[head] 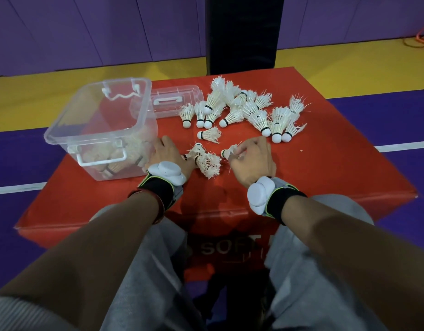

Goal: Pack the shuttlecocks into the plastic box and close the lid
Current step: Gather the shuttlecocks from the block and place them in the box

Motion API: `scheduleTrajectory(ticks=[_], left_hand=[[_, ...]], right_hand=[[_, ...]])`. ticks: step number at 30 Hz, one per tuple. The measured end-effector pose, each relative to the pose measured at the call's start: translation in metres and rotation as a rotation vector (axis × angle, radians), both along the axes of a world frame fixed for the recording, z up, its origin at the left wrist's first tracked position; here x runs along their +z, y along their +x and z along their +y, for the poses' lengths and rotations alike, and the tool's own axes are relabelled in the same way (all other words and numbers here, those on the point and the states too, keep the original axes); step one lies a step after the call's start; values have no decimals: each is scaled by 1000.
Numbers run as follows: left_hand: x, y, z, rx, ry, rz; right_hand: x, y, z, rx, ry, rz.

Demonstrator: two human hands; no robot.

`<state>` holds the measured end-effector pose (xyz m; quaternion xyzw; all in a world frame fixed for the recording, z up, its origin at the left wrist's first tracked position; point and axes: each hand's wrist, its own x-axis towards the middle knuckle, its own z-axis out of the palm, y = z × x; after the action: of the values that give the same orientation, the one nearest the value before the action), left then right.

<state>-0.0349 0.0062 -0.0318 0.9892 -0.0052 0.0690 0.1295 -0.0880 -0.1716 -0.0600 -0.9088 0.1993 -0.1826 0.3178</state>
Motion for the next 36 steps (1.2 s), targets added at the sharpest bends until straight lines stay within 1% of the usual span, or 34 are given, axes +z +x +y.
scheduleTrajectory(ticks=[4,9,11,13,15,19,24,26,30,33,36], left_hand=[[-4,5,12,12,9,40],[-2,1,23,-13,51,174],[-4,0,25,-27,-20,243],[-9,2,26,-39,-107,297],[-14,8,28,-32,-127,309],[-18,8,25,47,-113,275],[-29,16,17,105,-423,223],[-29,17,13,116,-518,220],[-36,21,4,106,-625,262],[-39,22,-1,94,-680,253],[-40,24,-3,81,-686,239]], right_hand=[[-5,-5,8,-18,-48,-3],[-14,-8,14,-41,-144,45],[-15,-7,17,-31,-164,98],[-14,-4,20,-25,-142,134],[-14,-1,24,-22,-107,148],[-15,5,29,-15,-108,142],[-19,13,33,-28,-125,113],[-22,17,35,-26,-155,105],[-26,21,36,0,-202,99],[-29,22,35,6,-218,89],[-29,23,34,24,-209,86]])
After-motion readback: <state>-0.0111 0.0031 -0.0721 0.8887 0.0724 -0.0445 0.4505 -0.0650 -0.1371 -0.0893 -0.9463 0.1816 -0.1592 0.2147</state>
